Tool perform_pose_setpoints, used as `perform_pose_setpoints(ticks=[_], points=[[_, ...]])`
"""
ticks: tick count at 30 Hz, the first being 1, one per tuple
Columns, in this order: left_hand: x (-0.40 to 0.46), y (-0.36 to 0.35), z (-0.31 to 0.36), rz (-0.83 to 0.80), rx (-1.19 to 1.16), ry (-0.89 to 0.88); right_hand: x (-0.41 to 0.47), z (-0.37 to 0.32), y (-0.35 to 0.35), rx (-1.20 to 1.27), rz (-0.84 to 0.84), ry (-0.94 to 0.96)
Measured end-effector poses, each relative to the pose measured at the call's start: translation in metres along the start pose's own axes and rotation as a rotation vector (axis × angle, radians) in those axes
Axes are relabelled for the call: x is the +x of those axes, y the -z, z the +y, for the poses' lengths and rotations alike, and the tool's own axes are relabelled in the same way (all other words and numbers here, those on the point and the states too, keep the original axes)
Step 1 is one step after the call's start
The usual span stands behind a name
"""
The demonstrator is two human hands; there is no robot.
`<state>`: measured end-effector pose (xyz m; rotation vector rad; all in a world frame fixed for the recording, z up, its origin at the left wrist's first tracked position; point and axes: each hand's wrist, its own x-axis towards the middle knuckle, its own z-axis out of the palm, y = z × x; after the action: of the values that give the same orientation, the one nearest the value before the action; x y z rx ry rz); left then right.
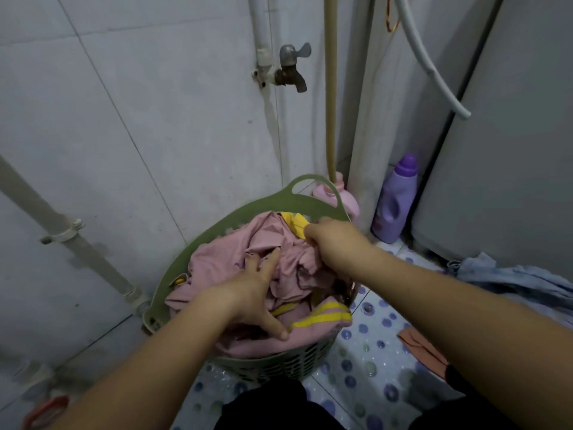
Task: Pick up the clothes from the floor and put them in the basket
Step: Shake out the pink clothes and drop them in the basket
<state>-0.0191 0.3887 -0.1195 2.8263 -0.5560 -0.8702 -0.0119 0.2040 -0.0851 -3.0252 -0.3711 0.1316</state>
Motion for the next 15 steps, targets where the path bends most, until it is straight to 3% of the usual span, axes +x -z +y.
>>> perform_pose_setpoints(ticks=[3, 9, 12, 15], points=[[0.008, -0.013, 0.009, 0.024, 0.114, 0.049, -0.003, 0.001, -0.030, 0.100, 0.007, -0.028], [0.035, -0.046, 0.031, -0.136, 0.339, 0.313, -0.016, 0.011, -0.066, 0.063, -0.496, 0.068], [0.045, -0.044, 0.040, -0.207, 0.413, 0.331, -0.019, 0.027, -0.058, 0.188, -0.430, 0.070], [0.047, -0.009, 0.061, -0.332, 0.552, 0.172, -0.029, 0.058, -0.041, 0.365, -0.169, -0.026]])
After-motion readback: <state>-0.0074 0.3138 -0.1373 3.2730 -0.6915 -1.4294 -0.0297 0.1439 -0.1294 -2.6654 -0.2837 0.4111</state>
